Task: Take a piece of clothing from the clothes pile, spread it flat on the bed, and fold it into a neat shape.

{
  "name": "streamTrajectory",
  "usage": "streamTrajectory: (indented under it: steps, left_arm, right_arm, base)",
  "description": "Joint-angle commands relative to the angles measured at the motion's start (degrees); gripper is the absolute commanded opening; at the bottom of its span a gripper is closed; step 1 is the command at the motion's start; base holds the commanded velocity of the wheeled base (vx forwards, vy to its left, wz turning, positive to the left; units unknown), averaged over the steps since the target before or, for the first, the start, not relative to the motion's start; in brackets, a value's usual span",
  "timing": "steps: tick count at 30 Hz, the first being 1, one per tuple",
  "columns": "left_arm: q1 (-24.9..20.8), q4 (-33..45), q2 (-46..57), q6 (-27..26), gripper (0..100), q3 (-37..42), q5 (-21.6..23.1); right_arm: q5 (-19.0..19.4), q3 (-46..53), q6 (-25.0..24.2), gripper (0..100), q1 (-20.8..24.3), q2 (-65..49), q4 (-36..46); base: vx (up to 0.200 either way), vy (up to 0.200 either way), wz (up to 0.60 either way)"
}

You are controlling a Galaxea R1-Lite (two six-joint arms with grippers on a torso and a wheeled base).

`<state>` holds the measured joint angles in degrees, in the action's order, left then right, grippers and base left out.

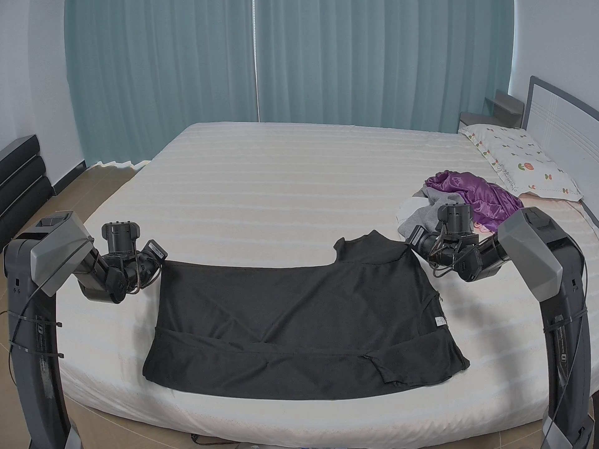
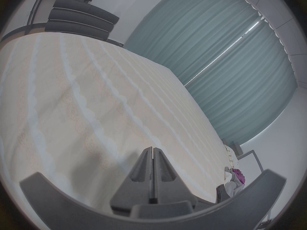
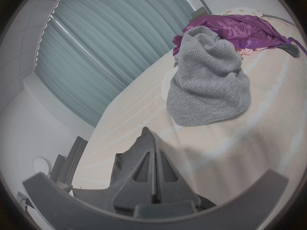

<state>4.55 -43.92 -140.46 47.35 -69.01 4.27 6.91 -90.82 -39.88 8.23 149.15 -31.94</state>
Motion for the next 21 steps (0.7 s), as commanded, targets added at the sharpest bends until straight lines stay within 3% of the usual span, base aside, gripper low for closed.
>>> streamTrajectory:
  steps: [1,11,21]
  left_arm:
    - [0.3,0.1,2.3,0.0,0,1.1,0.0]
    - [0.5,0.0,3.4,0.8,0,1.4,0.0]
    - [1.1,0.0,4.4,0.9,0,2.0,0.0]
  right_arm:
    - [0.5,2.8,-0.7,0,0.0,-4.1,-0.7]
    - [1.2,8.6,-3.2,0,-1.5,-7.7,-6.5]
    - [1.3,10.2,-3.3,0,-2.4,-7.8,-6.6]
  base:
    - [0.0,0.0,0.0]
    - [0.0,0.0,0.0]
    - [0.0,0.0,0.0]
